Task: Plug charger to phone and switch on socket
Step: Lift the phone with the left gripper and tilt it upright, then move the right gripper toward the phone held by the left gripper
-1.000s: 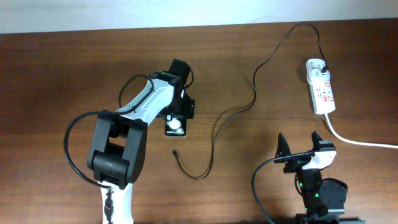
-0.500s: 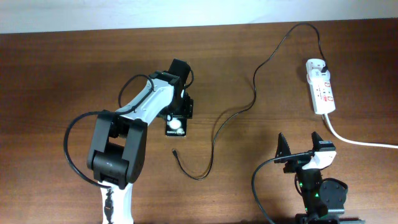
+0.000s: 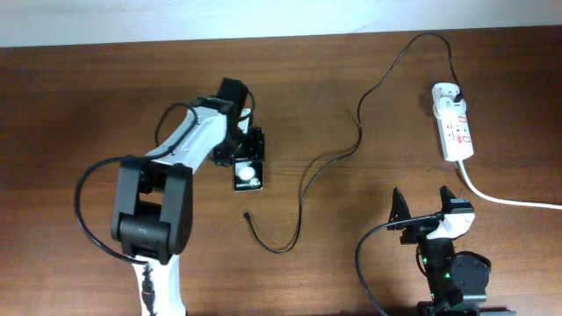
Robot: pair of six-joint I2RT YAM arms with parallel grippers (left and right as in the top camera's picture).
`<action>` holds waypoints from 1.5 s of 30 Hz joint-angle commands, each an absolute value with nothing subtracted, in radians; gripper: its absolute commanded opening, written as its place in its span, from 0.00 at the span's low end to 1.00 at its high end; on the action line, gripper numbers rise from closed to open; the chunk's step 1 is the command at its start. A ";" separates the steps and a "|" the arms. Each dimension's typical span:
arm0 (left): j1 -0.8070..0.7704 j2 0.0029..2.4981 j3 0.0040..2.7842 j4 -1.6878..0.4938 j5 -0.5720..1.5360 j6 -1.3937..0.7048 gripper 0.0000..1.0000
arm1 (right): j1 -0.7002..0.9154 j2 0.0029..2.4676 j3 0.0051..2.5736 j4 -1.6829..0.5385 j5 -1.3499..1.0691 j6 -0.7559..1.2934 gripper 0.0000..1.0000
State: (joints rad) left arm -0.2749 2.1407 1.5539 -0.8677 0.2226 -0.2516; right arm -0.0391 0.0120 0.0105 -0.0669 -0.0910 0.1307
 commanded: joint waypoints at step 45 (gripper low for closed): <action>-0.114 2.096 1.542 -0.899 0.807 0.070 0.66 | -0.033 0.749 1.005 -0.701 -0.418 0.203 0.99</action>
